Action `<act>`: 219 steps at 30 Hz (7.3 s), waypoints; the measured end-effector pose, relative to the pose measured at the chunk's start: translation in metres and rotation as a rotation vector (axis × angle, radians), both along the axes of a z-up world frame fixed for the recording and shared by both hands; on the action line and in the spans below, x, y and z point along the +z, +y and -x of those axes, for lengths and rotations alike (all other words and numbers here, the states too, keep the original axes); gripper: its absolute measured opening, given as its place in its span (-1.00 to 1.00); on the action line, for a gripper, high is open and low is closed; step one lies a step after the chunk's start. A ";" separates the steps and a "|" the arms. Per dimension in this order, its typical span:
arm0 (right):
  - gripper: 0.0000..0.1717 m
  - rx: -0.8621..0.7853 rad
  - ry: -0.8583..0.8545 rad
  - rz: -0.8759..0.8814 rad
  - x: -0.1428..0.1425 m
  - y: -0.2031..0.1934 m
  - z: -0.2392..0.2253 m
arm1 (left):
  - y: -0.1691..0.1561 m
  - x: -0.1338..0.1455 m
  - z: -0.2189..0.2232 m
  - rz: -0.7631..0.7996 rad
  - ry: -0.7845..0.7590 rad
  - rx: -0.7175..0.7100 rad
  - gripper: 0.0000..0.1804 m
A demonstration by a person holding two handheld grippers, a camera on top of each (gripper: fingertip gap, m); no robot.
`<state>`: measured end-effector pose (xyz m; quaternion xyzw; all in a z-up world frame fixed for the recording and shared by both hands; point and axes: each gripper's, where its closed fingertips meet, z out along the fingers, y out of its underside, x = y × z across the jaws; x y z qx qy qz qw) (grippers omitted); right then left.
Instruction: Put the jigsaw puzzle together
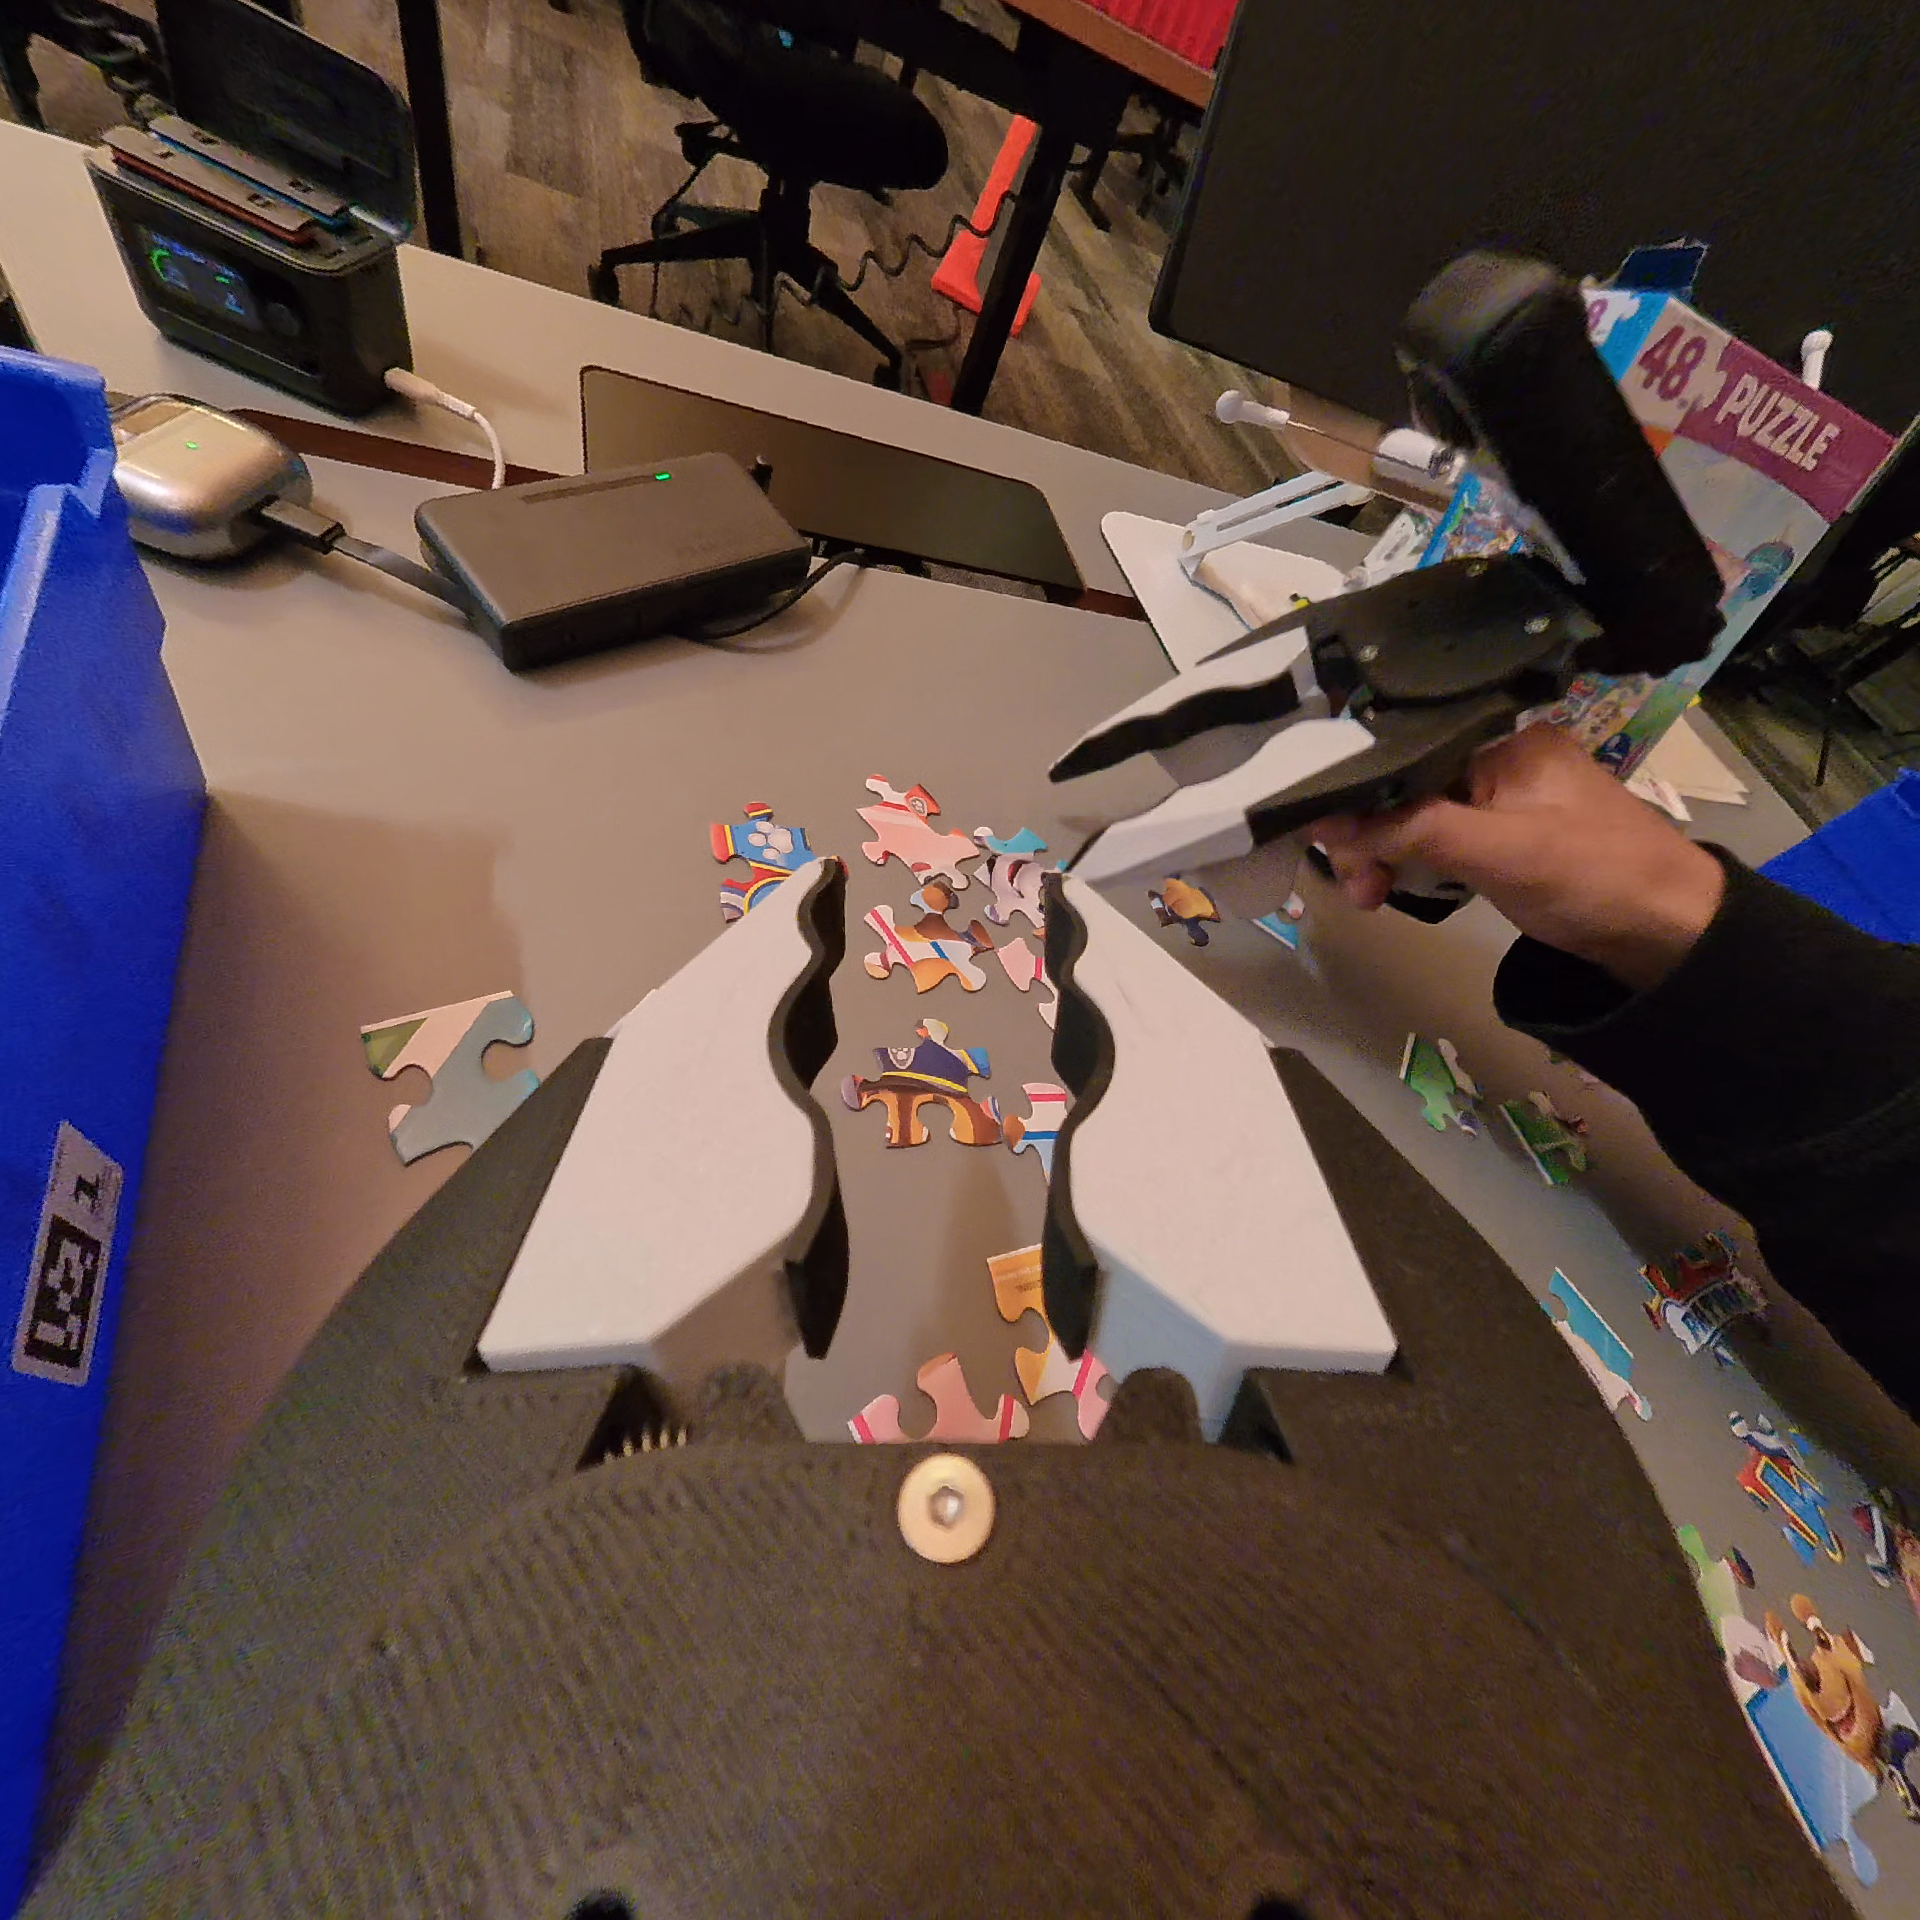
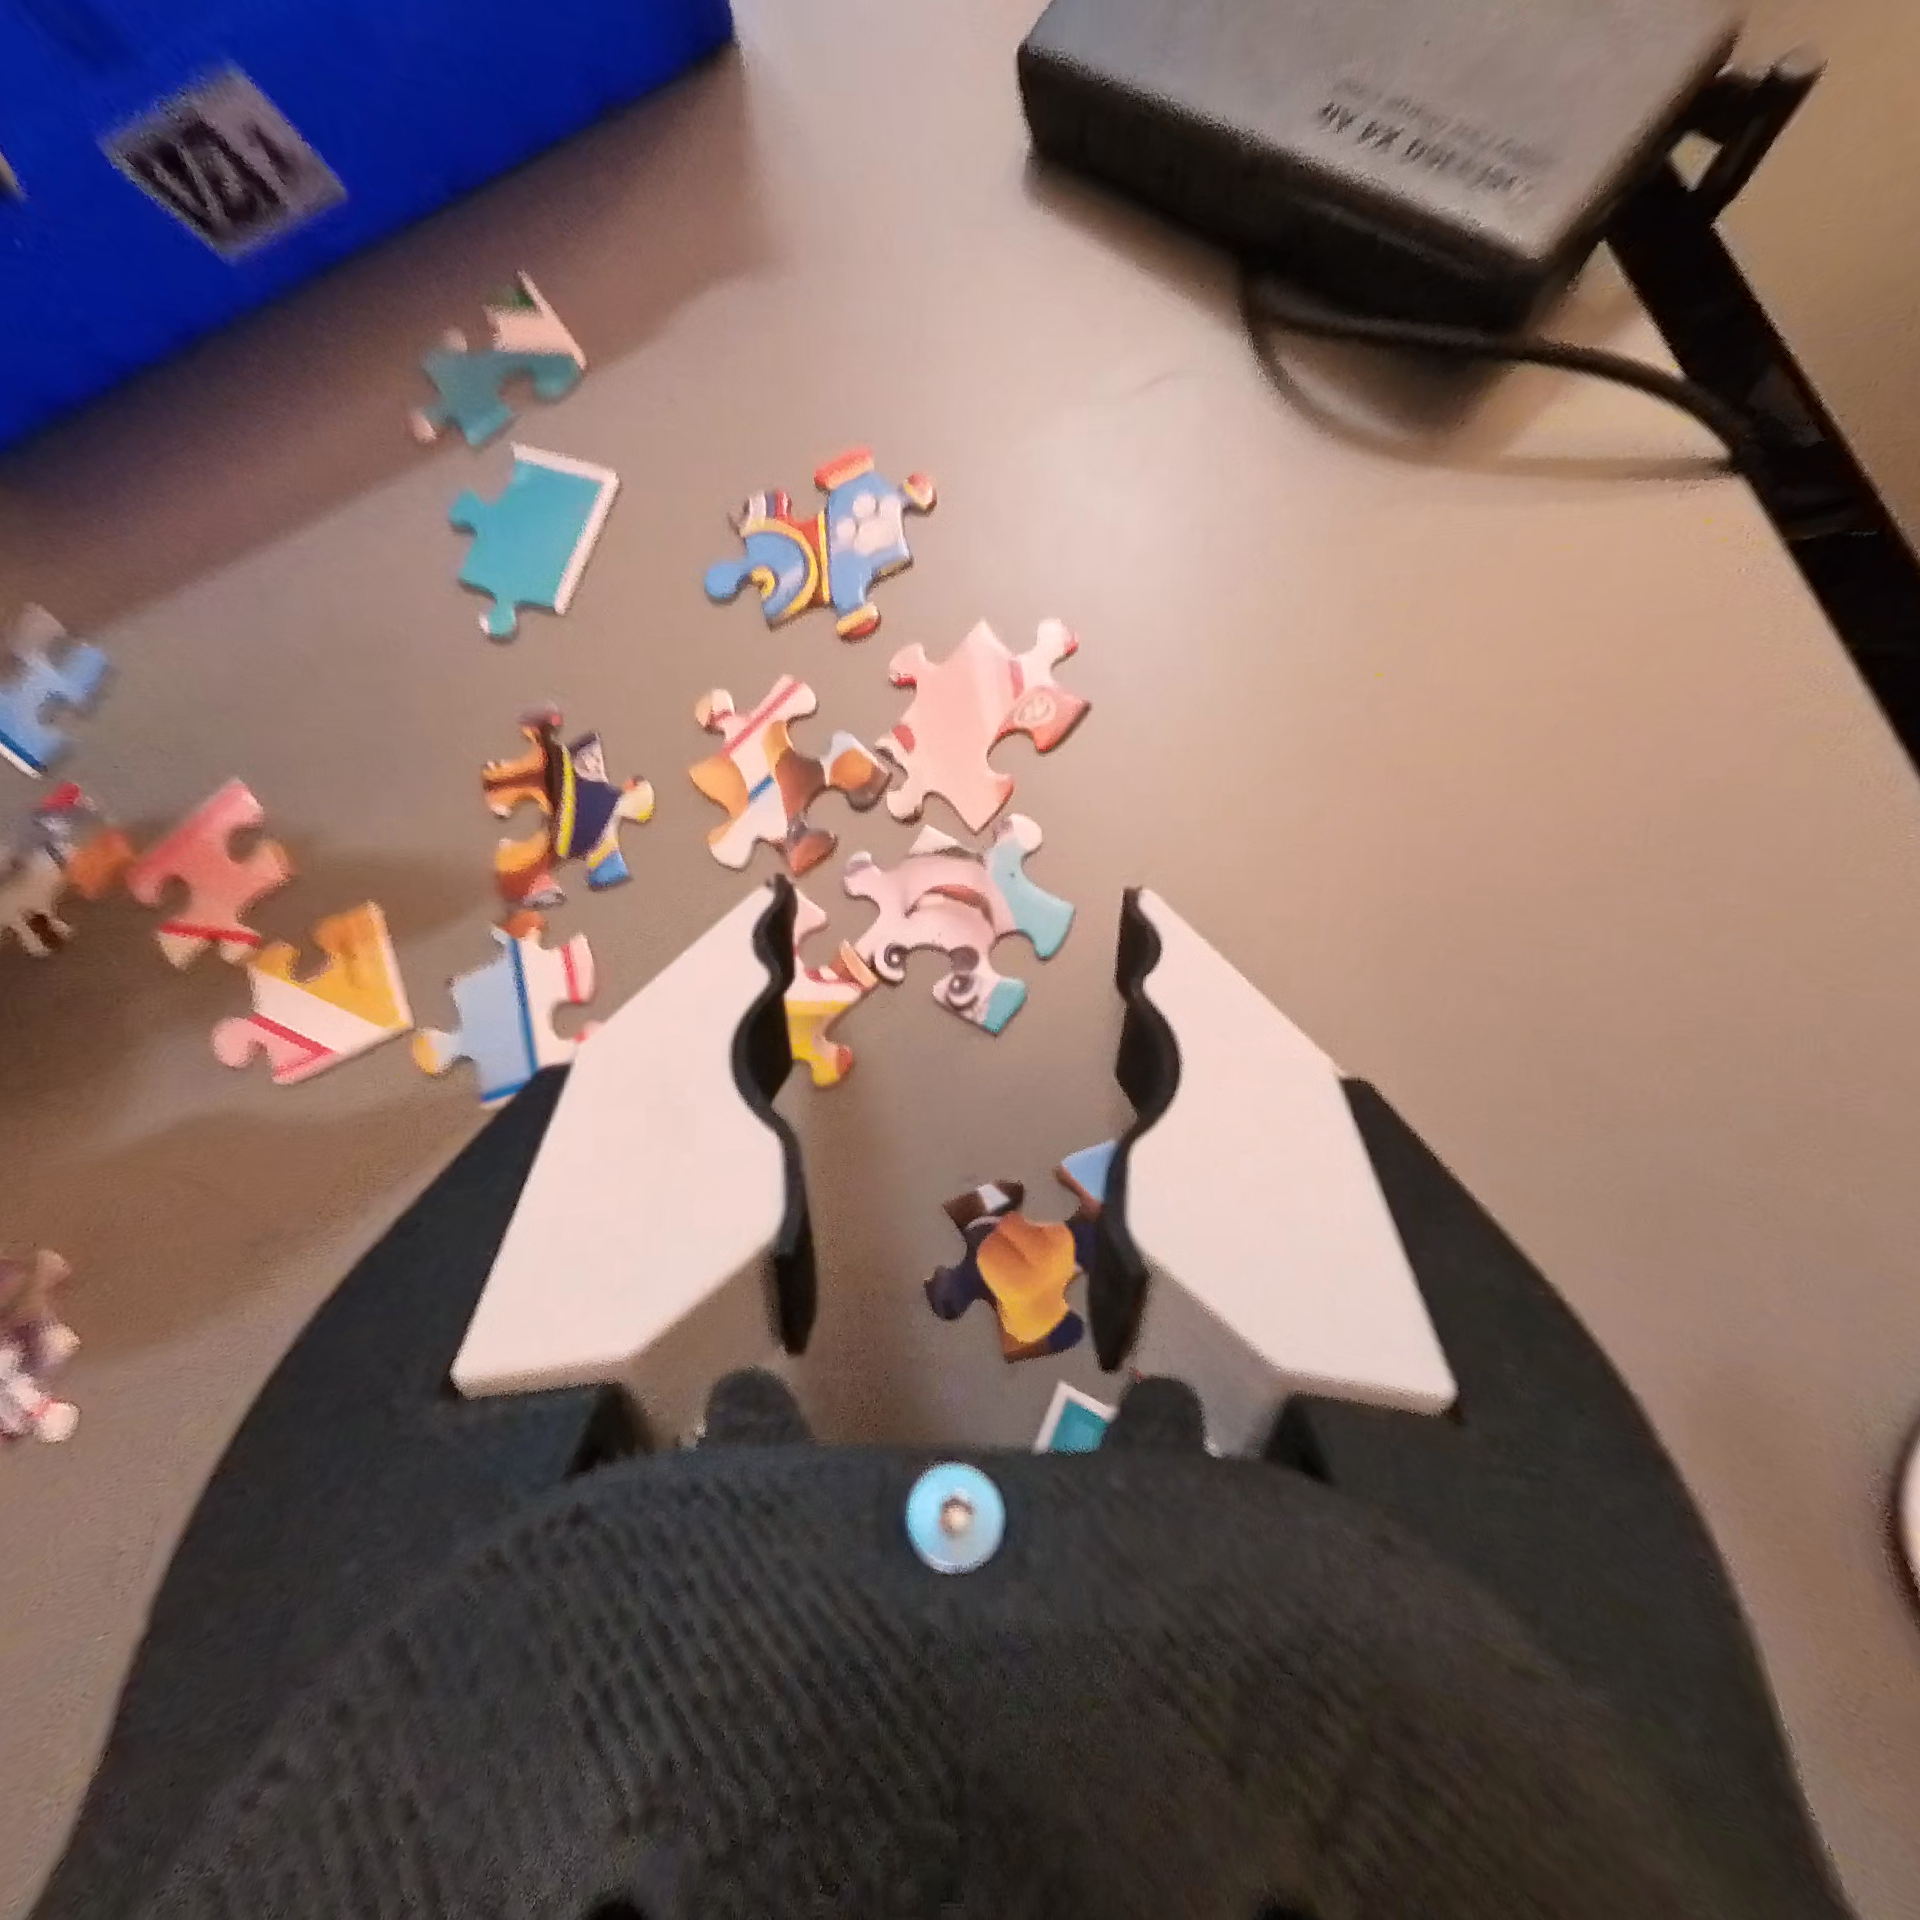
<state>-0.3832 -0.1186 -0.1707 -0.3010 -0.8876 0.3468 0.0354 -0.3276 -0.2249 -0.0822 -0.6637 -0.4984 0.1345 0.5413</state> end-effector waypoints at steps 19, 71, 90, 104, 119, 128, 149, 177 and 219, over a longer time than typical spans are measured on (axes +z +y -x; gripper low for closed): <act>-0.76 -0.019 0.097 -0.154 -0.020 0.002 -0.007 | 0.003 0.000 -0.001 0.006 0.001 -0.010 -0.60; -0.55 -0.184 0.067 -0.145 -0.022 0.018 0.034 | 0.004 0.001 -0.002 0.001 0.002 -0.015 -0.60; -0.01 -0.303 0.062 -0.144 -0.025 0.030 0.053 | 0.004 0.000 -0.002 0.005 -0.001 -0.015 -0.59; -0.66 -0.226 0.073 -0.106 -0.021 0.022 0.039 | 0.003 0.002 -0.002 0.000 0.003 -0.015 -0.59; -0.11 -0.391 0.203 -0.160 -0.004 0.047 0.062 | 0.004 0.002 -0.002 0.003 0.001 -0.016 -0.59; -0.63 -0.392 0.083 -0.123 -0.021 0.038 0.052 | 0.003 0.003 -0.002 -0.001 0.004 -0.016 -0.59; -0.81 -0.252 0.176 -0.129 0.014 0.029 0.000 | 0.005 0.000 -0.003 0.009 -0.012 -0.025 -0.58; -0.73 -0.512 0.541 0.308 0.131 0.282 -0.254 | 0.137 -0.089 0.056 0.550 -0.184 -0.145 -0.70; -0.72 -0.560 0.507 0.377 0.102 0.331 -0.237 | 0.155 -0.114 0.080 0.534 -0.218 -0.125 -0.31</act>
